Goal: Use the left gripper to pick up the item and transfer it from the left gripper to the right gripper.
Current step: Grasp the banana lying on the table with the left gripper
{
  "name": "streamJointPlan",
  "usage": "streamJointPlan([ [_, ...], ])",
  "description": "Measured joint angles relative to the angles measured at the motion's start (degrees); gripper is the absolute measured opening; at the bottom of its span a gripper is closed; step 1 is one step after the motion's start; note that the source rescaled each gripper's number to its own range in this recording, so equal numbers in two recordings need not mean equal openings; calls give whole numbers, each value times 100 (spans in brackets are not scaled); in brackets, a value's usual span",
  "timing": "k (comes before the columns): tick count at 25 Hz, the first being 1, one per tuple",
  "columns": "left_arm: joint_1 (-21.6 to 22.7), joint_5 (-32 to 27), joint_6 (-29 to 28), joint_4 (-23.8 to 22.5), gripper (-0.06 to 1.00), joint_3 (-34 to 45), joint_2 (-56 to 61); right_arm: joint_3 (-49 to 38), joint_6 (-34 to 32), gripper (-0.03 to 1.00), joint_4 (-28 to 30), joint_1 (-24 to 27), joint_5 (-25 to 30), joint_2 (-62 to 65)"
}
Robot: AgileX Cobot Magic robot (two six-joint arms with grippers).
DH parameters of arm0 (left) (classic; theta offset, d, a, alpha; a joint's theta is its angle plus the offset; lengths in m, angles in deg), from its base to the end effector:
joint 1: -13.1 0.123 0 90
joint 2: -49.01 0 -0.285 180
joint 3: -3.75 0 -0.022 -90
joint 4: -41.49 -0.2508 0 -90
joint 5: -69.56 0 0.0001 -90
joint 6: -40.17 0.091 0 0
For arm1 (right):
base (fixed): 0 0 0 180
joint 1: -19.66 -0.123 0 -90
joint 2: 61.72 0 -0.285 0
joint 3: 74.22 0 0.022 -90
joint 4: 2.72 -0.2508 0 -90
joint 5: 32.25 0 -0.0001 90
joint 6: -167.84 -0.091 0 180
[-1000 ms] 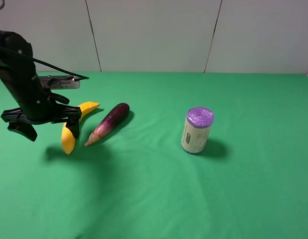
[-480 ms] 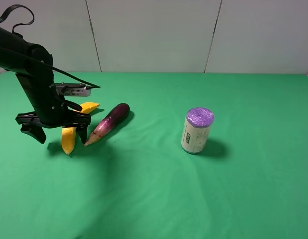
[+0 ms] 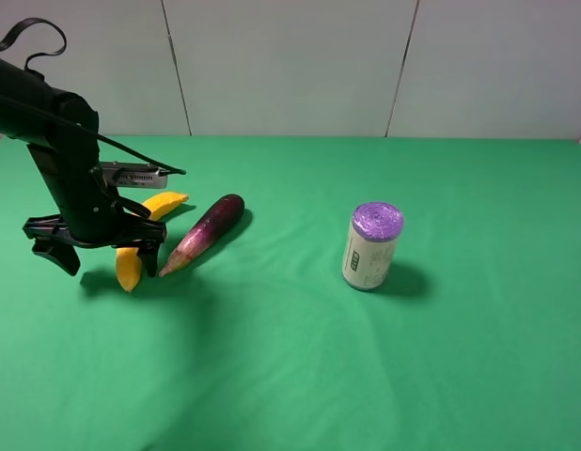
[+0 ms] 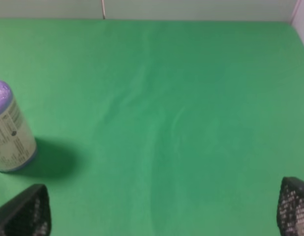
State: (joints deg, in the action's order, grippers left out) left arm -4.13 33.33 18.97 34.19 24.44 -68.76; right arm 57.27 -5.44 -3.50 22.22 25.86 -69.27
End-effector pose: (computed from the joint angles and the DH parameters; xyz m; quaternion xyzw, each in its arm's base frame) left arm 0.3117 -0.0895 0.1117 0.0150 0.9980 0.0225 0.0568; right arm -0.0037 0.0012 0.2814 -0.0306 0.8389 -0.0372 0.5422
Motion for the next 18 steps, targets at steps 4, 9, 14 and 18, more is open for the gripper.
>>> streamJointPlan([
  [4, 0, 27, -6, 0, 97, 0, -4, 0, 0, 100, 0, 0, 0, 0],
  [9, 0, 34, -6, 0, 87, 13, -6, 0, 0, 100, 0, 0, 0, 0],
  [14, 0, 34, -6, 0, 67, 13, -11, 0, 0, 100, 0, 0, 0, 0],
  [18, 0, 34, -6, 0, 43, 13, -11, 0, 0, 100, 0, 0, 0, 0],
])
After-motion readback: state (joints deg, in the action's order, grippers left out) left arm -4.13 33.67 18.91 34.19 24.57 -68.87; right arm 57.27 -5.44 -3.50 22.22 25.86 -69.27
